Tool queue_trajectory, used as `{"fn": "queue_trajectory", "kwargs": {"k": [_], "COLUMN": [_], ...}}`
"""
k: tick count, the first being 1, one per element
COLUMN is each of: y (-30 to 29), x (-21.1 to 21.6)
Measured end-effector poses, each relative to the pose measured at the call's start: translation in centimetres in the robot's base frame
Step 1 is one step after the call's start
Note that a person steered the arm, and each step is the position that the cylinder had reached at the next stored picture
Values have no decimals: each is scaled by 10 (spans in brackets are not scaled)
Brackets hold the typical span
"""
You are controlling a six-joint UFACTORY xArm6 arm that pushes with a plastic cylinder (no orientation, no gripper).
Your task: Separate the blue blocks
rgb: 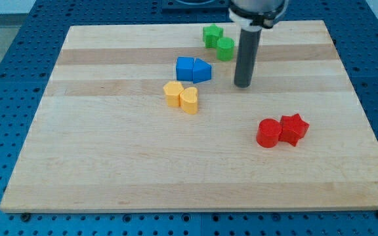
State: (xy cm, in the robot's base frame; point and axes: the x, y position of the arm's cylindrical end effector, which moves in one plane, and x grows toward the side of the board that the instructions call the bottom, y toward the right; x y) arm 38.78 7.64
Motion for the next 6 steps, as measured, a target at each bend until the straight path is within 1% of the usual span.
{"fn": "queue_trajectory", "kwargs": {"k": [2, 3, 5, 6], "y": [-80, -94, -93, -93], "x": [-13, -19, -21, -34]}}
